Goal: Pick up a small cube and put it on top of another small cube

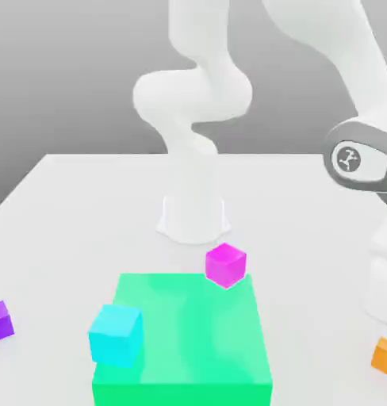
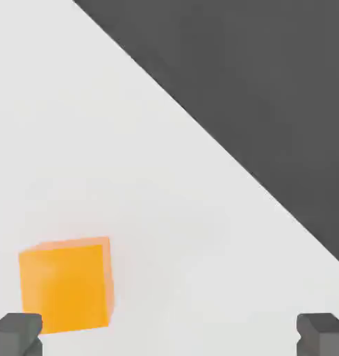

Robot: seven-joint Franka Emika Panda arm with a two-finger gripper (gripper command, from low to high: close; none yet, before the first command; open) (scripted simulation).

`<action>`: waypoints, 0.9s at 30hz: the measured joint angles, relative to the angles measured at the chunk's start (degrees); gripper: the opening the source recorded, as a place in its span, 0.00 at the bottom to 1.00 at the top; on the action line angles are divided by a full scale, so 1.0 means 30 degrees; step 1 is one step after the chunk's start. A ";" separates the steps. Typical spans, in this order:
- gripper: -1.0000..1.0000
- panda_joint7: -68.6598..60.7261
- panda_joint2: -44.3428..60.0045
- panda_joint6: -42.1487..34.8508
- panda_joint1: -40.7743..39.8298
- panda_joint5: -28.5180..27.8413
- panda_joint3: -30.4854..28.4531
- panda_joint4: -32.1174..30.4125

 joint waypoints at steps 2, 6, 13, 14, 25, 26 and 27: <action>0.50 0.0402 0.1375 0.0866 0.0569 -0.0645 -0.0493 0.0263; 0.00 0.1086 0.3213 0.2194 0.1569 -0.1601 -0.1652 0.0717; 0.00 0.0860 0.2721 0.1842 0.1333 -0.1294 -0.1340 0.0583; 0.00 0.0585 0.2128 0.1411 0.1052 -0.0921 -0.0978 0.0426; 0.00 0.6232 -0.2594 -0.2033 -0.1724 0.3064 -0.3157 -0.0420; 0.00 0.7071 -0.2919 -0.2292 -0.1979 0.3307 -0.3524 -0.0461; 0.00 0.7919 -0.3242 -0.2552 -0.2230 0.3536 -0.3895 -0.0501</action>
